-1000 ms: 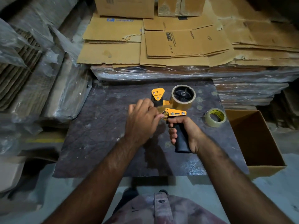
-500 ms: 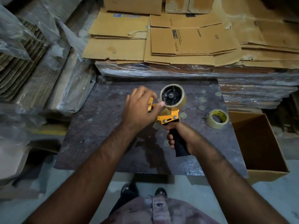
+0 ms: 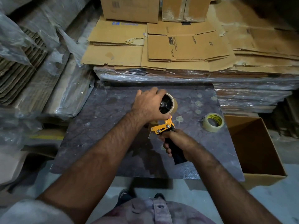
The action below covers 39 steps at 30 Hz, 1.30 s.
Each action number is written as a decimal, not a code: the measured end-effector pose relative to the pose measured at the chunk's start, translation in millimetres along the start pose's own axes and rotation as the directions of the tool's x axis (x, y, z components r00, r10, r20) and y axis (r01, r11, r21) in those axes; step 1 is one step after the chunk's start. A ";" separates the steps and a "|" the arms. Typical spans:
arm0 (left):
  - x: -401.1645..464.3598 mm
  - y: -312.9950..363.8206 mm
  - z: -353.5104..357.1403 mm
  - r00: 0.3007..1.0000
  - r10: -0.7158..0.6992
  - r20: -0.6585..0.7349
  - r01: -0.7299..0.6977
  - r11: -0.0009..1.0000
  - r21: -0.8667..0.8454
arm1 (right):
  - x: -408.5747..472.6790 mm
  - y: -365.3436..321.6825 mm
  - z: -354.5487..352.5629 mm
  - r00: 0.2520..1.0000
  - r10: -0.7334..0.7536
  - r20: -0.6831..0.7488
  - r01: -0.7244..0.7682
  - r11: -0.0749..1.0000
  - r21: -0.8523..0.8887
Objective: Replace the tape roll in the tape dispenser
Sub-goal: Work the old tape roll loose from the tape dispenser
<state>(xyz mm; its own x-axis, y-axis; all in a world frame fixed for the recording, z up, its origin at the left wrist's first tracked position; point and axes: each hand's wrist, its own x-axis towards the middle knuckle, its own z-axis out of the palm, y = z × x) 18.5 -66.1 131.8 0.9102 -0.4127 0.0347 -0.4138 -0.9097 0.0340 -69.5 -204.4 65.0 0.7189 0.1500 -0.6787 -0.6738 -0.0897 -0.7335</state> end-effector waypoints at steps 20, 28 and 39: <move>-89.1 -70.0 101.5 0.974 -0.176 0.142 0.218 0.899 -0.379 | 98.9 85.8 11.0 0.927 0.321 0.193 -0.372 0.849 0.375; -108.2 -70.2 126.6 0.985 -0.105 0.134 0.145 0.929 -0.340 | 114.6 100.7 8.3 0.943 0.319 0.091 -0.331 0.889 0.316; -38.1 -31.4 143.2 0.974 0.045 0.224 0.058 0.900 -0.433 | 101.1 86.4 -30.5 0.803 -0.354 -0.480 0.016 0.817 -0.577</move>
<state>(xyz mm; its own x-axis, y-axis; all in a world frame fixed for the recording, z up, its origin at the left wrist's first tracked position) -0.7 -28.2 -13.7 0.8716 -0.4527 -0.1883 -0.3270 -0.8228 0.4648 -49.8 -227.1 -68.1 0.8978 -0.3202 -0.3023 -0.4403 -0.6390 -0.6307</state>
